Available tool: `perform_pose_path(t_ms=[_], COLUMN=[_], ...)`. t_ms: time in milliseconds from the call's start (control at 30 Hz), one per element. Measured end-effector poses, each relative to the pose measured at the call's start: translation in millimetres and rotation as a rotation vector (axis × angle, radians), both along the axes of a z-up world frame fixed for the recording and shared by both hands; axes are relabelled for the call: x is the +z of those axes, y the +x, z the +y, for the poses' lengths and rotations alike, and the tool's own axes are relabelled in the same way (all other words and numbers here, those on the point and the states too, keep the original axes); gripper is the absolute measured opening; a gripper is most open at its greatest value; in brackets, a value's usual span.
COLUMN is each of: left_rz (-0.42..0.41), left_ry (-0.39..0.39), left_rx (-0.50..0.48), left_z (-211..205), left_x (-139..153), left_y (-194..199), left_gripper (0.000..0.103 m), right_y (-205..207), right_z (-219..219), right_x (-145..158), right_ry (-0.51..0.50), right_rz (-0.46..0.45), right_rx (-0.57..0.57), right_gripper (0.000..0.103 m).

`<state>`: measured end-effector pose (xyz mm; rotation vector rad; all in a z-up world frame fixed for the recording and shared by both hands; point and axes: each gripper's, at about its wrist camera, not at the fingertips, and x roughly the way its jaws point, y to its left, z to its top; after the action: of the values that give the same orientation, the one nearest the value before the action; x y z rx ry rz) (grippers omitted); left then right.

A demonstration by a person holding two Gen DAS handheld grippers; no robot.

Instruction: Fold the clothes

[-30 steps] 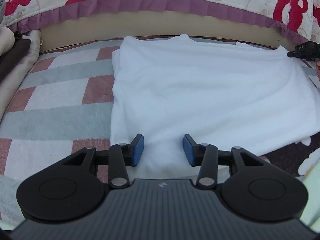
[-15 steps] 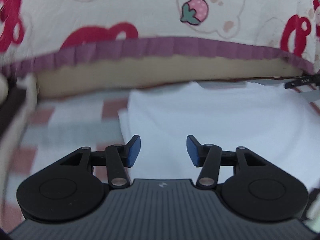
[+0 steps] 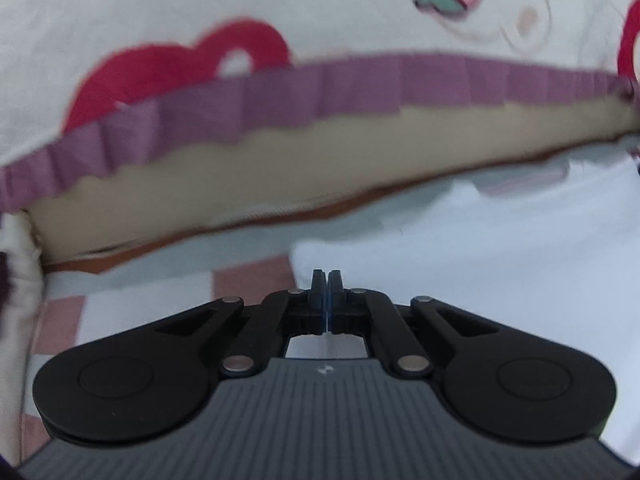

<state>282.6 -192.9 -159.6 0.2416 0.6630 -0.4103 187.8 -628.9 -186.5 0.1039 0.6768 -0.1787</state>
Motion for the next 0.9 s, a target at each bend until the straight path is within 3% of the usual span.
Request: perform_pose_path(t_ms=[167, 333, 433, 500, 533, 700, 767, 800, 867, 900], left_rz=[0.029, 0.057, 0.003, -0.049, -0.067, 0.006, 0.0, -0.018, -0.048, -0.056], left_ry=[-0.143, -0.279, -0.246, -0.204, -0.186, -0.098, -0.043, -0.054, -0.095, -0.098], left_rx=[0.062, 0.126, 0.144, 0.134, 0.131, 0.224, 0.29, 0.29, 0.233, 0.167], left_z=[19, 36, 33, 25, 22, 20, 23, 24, 22, 14], left_x=[3, 5, 8, 12, 13, -1, 0, 5, 17, 22], left_y=[7, 15, 13, 7, 5, 18, 15, 8, -8, -17], left_gripper=[0.0, 0.0, 0.0, 0.0, 0.0, 0.0, 0.001, 0.001, 0.003, 0.005], right_y=[6, 10, 5, 1, 4, 14, 10, 7, 0, -4], right_z=[-9, -30, -32, -31, -30, -22, -10, -1, 17, 27], right_x=[8, 1, 8, 16, 15, 8, 12, 16, 23, 26], right_ry=[0.088, 0.274, 0.323, 0.315, 0.281, 0.175, 0.098, 0.043, -0.038, -0.068], right_rz=[-0.021, -0.026, -0.097, -0.156, -0.139, -0.058, -0.052, -0.057, -0.06, -0.058], right_rx=[-0.036, -0.177, -0.195, -0.191, -0.181, -0.128, -0.12, -0.101, -0.029, 0.02], right_gripper=[0.005, 0.002, 0.002, 0.002, 0.002, 0.005, 0.018, 0.021, 0.044, 0.047])
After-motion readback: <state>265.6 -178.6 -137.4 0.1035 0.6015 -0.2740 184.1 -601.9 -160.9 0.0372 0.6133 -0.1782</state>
